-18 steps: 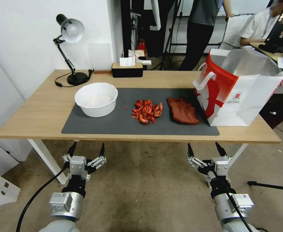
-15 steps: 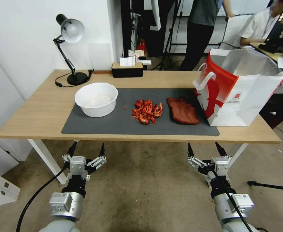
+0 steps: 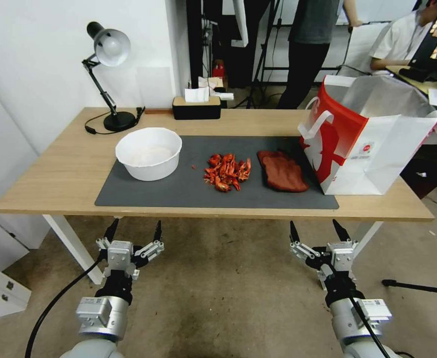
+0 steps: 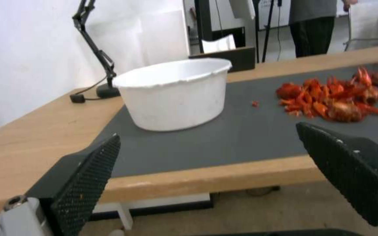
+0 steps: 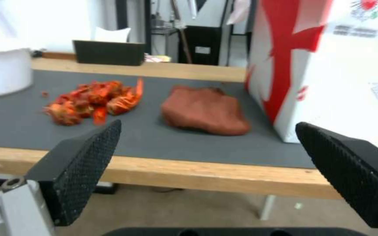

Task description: Sweep shrimp from table into container with towel, then put container into takeout bag.

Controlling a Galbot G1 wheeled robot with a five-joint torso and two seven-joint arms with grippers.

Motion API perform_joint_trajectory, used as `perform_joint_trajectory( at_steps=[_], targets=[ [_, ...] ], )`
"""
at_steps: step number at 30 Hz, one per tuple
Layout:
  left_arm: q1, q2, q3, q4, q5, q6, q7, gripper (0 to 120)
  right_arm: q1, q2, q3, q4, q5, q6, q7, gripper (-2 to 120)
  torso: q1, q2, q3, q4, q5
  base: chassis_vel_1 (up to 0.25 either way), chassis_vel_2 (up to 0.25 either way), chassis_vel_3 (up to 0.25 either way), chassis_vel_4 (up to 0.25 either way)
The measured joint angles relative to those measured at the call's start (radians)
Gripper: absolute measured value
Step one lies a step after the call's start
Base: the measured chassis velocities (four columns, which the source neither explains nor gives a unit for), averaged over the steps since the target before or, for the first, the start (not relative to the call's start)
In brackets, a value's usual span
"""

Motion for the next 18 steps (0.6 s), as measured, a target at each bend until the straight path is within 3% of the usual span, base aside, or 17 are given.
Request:
perform_joint_trajectory(
  at_steps=[2,3,4,8,18],
  targets=[
    [-0.046,0.022,-0.011,-0.01,-0.064,-0.005,-0.031,100,0.08,0.017,-0.031,-0.032,0.074,-0.079,-0.089,100,0.0,0.0,0.0,0.0007,0.0019,0.0,0.0,0.0,0.0],
    [-0.046,0.022,-0.011,-0.01,-0.064,-0.005,-0.031,100,0.08,0.017,-0.031,-0.032,0.074,-0.079,-0.089,100,0.0,0.0,0.0,0.0007,0.0019,0.0,0.0,0.0,0.0],
    [-0.087,0.043,-0.022,-0.021,-0.122,-0.012,-0.061,100,0.113,0.022,-0.041,-0.042,0.1,-0.103,-0.12,100,0.0,0.0,0.0,0.0012,0.0008,0.0,0.0,0.0,0.0],
    [-0.152,0.072,-0.029,-0.021,-0.223,-0.021,-0.099,100,0.145,0.015,-0.024,-0.061,0.117,-0.097,-0.12,100,0.0,0.0,0.0,0.0001,0.0003,0.0,0.0,0.0,0.0],
    [-0.133,0.076,-0.031,-0.013,-0.219,-0.034,-0.088,100,0.163,0.002,-0.005,-0.071,0.138,-0.087,-0.109,100,0.0,0.0,0.0,0.0004,0.0008,0.0,0.0,0.0,0.0]
  ],
)
